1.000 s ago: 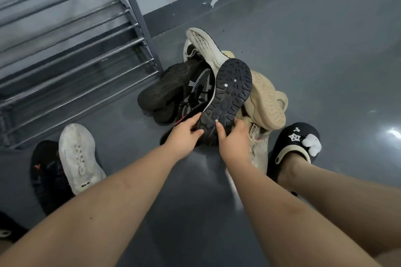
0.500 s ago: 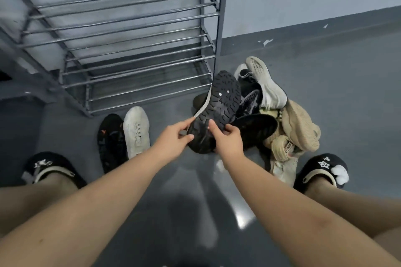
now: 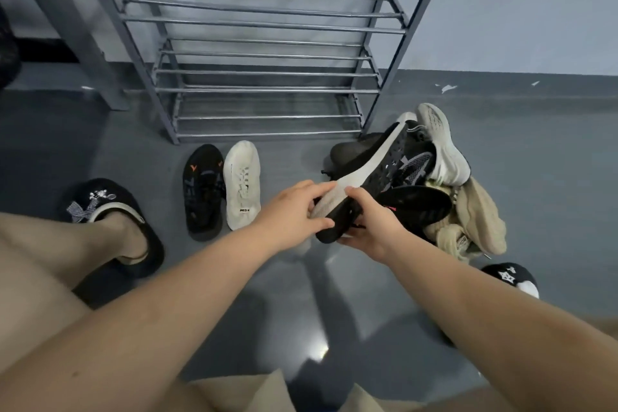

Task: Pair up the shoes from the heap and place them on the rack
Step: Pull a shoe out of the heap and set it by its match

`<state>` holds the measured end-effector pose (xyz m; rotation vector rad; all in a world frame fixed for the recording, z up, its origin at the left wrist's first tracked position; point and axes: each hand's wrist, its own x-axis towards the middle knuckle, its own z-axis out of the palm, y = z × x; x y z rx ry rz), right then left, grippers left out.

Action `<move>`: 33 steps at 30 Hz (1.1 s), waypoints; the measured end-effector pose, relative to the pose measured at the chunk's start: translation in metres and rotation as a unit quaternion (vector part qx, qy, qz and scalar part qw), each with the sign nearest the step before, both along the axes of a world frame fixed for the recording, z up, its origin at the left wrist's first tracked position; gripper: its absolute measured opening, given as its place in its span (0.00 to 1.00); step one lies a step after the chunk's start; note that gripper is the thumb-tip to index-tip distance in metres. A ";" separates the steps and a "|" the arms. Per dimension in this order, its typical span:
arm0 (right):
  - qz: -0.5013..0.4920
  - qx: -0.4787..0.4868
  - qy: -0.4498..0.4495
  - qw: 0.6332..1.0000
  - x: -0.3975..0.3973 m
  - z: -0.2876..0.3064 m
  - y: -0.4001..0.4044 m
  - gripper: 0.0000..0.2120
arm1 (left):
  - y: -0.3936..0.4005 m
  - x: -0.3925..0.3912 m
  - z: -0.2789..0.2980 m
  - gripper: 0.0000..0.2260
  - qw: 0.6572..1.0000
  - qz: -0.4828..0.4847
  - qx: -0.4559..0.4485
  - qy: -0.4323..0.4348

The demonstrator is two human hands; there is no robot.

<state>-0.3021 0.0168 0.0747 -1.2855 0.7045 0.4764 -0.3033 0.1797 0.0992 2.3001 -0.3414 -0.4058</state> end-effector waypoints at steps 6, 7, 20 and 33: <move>-0.030 0.084 -0.013 0.996 -0.006 0.005 -0.017 0.22 | -0.014 0.000 -0.011 0.29 0.978 0.131 -0.126 0.098; -0.029 0.096 -0.016 0.995 -0.007 0.002 -0.017 0.22 | -0.016 0.001 -0.014 0.31 0.965 0.150 -0.137 0.168; -0.007 0.125 -0.023 0.992 -0.003 0.002 -0.014 0.15 | -0.017 0.000 -0.023 0.19 0.892 0.174 -0.299 0.292; 0.069 0.085 -0.026 0.994 -0.006 -0.007 -0.015 0.16 | -0.005 0.011 -0.032 0.20 0.905 0.211 -0.218 0.299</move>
